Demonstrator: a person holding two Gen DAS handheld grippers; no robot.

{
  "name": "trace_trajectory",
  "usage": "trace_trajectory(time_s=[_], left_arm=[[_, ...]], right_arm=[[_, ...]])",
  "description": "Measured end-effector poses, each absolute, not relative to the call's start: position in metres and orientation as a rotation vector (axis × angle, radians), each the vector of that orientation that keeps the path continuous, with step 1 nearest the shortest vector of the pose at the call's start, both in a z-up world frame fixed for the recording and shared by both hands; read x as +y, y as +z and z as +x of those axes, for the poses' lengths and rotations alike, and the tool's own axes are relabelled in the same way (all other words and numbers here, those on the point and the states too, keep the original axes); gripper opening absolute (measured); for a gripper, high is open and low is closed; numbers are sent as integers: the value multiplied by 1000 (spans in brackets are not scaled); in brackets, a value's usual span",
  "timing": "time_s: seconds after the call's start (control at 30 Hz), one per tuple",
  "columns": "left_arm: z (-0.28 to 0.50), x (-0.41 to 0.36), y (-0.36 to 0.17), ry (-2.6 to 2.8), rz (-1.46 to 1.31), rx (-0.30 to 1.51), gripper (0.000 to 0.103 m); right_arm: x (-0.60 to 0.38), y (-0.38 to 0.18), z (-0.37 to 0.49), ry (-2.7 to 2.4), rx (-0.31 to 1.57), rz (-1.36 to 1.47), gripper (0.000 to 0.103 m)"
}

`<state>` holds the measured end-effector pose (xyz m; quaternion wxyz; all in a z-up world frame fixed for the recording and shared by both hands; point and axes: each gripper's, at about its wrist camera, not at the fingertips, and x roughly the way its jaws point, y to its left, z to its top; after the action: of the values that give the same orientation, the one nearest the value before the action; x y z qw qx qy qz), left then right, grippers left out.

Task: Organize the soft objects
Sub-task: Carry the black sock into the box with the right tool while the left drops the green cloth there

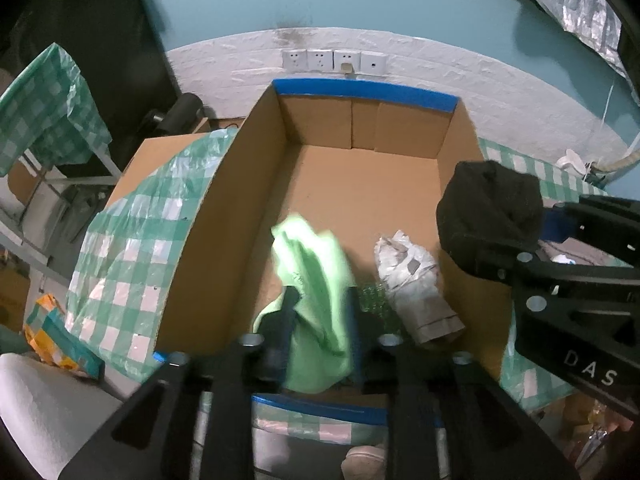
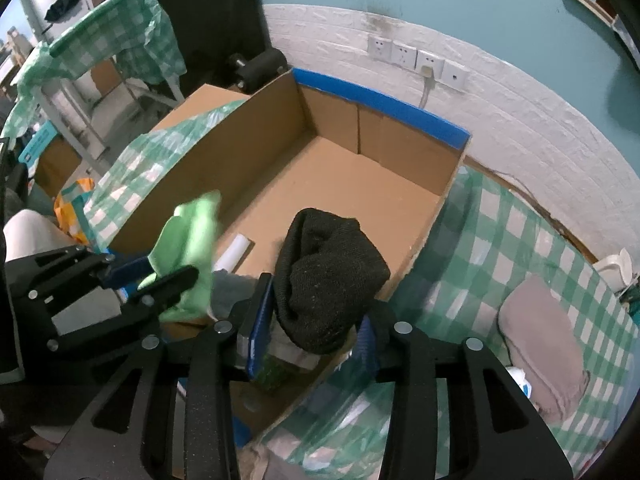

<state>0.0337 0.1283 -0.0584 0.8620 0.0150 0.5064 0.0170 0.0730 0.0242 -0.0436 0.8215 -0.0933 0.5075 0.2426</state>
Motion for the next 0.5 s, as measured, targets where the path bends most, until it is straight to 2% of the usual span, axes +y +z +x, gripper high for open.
trace_trajectory(time_s=[0.07,0.23,0.5], left_arm=[[34,129,-59,48,40,1067,39],[33,128,-55,64,61,1040,48],[33,125,-53,55,42,1035,48]], right_arm=[[24,-43,74,514,1073,-195,45],[23,-38,74,517,1046,-178,56],[6,-30,73,491,1032,-155,57]])
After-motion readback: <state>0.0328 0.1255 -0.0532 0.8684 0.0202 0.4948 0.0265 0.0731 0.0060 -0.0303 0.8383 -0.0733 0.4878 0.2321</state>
